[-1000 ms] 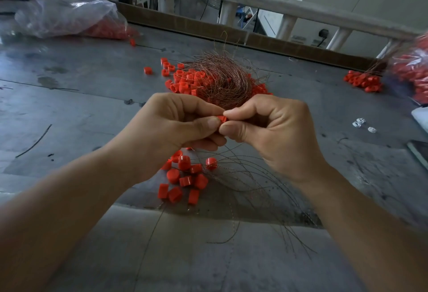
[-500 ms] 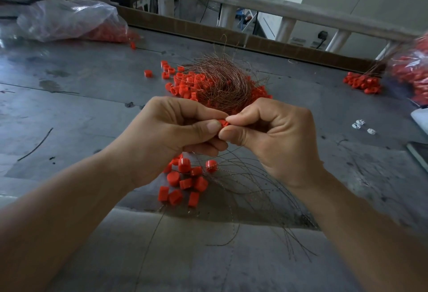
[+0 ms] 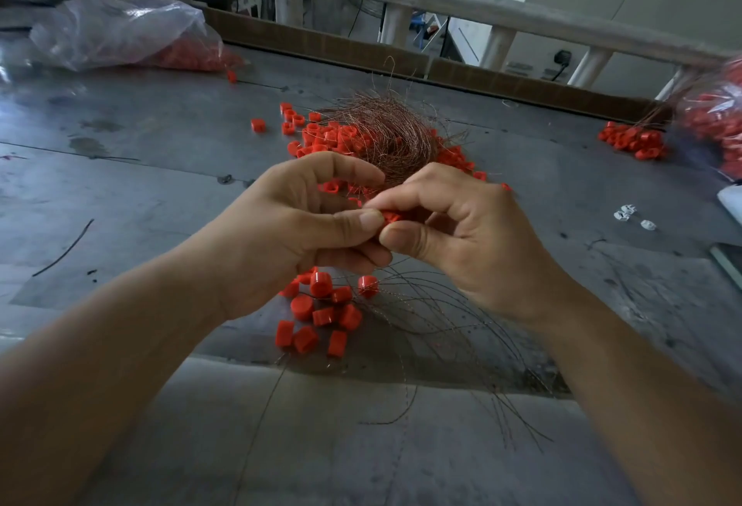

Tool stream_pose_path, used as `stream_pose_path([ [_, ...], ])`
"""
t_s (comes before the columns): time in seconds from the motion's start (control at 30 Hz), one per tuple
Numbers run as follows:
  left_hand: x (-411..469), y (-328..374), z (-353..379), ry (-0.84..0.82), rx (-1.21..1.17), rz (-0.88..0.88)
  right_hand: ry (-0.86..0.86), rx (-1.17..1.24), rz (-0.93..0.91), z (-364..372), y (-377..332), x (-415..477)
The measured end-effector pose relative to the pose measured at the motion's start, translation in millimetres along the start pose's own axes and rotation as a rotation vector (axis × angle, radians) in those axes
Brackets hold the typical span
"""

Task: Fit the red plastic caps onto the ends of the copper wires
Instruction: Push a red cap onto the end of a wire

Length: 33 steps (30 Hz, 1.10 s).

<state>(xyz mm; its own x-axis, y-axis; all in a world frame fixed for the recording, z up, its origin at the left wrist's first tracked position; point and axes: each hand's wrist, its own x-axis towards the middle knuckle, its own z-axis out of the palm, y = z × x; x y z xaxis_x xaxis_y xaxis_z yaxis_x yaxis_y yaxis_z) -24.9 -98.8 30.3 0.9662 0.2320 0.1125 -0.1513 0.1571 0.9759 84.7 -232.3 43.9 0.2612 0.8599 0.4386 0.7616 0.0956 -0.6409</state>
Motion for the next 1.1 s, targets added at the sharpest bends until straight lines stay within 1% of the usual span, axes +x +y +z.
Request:
stream_pose_path([
  [0.13,-1.1,-1.6,1.7,-0.037,0.030,0.024,0.001,-0.088,-0.009,2.1,-0.1,-0.7],
  [0.17,-1.9,-2.3,3.2,-0.035,0.071,0.051,0.012,-0.116,-0.012,3.1,0.1,-1.1],
  [0.27,-4.5,-5.0,8.9,-0.018,0.320,0.155,-0.007,-0.159,-0.022,8.0,-0.2,-2.6],
  [0.3,-5.1,-5.6,10.1,-0.017,0.357,0.168,-0.009,-0.166,-0.029,9.1,-0.8,-3.3],
  [0.47,-7.0,-4.8,10.8,-0.031,0.292,0.178,0.004,-0.157,-0.049,10.1,-3.8,-3.5],
  [0.63,-10.1,-4.0,9.9,-0.095,0.241,0.176,0.014,-0.129,-0.070,13.7,-5.0,-5.6],
  [0.73,-11.3,-2.4,9.2,-0.096,0.253,0.170,0.007,-0.123,-0.069,13.5,-5.5,-6.0],
  [0.83,-9.7,-0.5,11.1,-0.076,0.278,0.170,0.019,-0.096,-0.055,12.4,-4.7,-5.3],
  [1.0,-7.8,1.7,10.9,0.018,0.289,0.205,0.109,-0.020,-0.049,11.3,-4.6,-4.5],
  [1.1,-7.5,2.3,9.1,0.017,0.297,0.197,0.135,-0.007,-0.045,8.3,-3.1,-4.5],
])
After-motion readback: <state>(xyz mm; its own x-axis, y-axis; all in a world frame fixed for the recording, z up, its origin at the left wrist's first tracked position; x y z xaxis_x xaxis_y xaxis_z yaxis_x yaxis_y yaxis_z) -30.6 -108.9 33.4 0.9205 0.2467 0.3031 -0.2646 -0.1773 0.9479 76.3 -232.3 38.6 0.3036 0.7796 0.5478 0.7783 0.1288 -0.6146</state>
